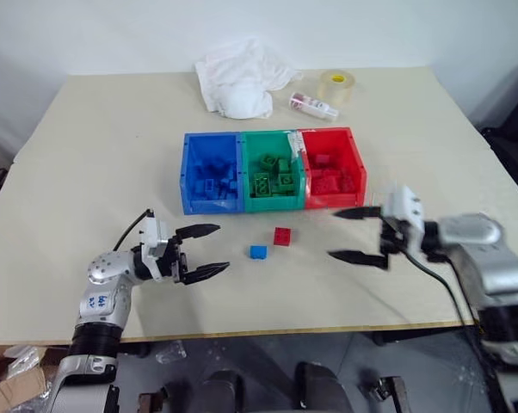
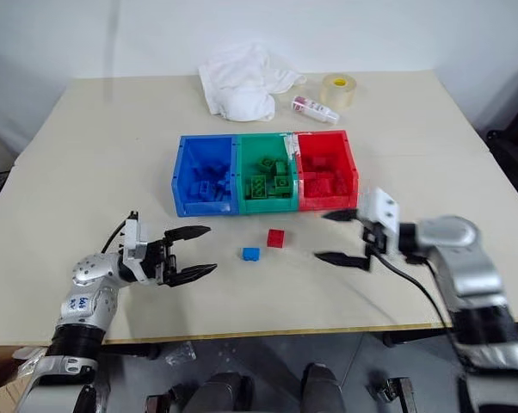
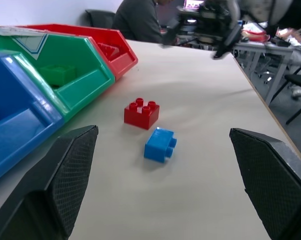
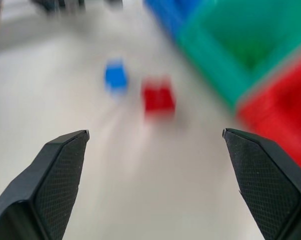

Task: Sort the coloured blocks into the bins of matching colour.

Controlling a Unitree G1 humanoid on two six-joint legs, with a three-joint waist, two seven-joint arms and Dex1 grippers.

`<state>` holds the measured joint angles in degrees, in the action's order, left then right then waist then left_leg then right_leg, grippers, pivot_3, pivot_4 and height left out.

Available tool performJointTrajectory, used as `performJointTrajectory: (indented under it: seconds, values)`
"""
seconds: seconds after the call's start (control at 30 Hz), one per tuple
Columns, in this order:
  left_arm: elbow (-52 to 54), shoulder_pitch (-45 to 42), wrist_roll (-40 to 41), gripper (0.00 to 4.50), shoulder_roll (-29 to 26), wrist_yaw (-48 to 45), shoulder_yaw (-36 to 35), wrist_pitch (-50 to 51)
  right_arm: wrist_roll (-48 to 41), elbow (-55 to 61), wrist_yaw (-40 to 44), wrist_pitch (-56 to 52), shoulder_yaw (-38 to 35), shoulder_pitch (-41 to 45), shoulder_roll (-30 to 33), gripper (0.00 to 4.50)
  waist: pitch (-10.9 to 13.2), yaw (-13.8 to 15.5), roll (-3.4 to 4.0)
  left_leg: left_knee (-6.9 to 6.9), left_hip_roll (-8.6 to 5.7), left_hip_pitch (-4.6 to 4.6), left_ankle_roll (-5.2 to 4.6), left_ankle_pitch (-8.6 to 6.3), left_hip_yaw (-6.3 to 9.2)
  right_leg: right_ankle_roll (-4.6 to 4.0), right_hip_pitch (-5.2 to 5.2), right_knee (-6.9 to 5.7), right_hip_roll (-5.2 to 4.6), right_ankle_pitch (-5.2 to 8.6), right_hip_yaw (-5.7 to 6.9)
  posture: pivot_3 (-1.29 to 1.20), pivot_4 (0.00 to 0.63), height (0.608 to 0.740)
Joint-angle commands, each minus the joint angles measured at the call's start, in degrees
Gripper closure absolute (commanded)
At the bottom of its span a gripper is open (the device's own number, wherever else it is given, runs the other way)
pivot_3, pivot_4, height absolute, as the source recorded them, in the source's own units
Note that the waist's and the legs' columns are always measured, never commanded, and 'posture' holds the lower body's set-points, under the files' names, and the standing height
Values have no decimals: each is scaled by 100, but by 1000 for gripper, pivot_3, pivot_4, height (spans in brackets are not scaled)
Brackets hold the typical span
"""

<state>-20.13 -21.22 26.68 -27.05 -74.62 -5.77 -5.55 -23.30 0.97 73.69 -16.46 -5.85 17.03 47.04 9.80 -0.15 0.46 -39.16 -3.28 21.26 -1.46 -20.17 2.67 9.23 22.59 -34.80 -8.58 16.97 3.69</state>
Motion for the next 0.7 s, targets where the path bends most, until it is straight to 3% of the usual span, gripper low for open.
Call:
performJointTrajectory:
  seconds: [0.03, 0.13, 0.33, 0.5, 0.7]
  values:
    - [-7, -53, 61, 0, -113, -99, -110, -42, -297, 515, 55, -114, -638, -544, 380, 28, 0, 12, 0, -1, 3, -4, 0, 0, -5, 0, -2, 1, 1, 0, -2, 0, 150, 740]
    - [-59, -89, 68, 0, -157, -125, -130, -42, -382, 737, -4, -195, -763, -860, 480, 28, 0, 20, -1, -3, 5, -5, 0, 0, -5, 0, -6, 2, 1, 0, 0, 0, 150, 740]
    - [-35, -133, 69, 0, -184, -108, -144, -5, -388, 815, -240, -339, -474, -534, 349, 28, 0, 27, -1, -3, 6, -6, 0, 0, -3, 0, -5, 3, 1, 0, -1, 0, 150, 740]
    - [121, -44, 98, 0, -193, -45, -182, 32, 105, 395, -606, -380, 552, 397, -332, 28, 1, -1, -2, -2, 8, -6, 1, 0, -2, 0, -4, 5, 2, 0, 0, 0, 150, 740]
    - [479, 188, 134, 0, -148, 129, -227, 111, 986, -937, -982, 98, 1537, 1440, -1306, 28, 1, 18, -2, -1, 3, -3, 1, 1, 12, 0, 1, -5, 1, 0, 2, 0, 150, 740]
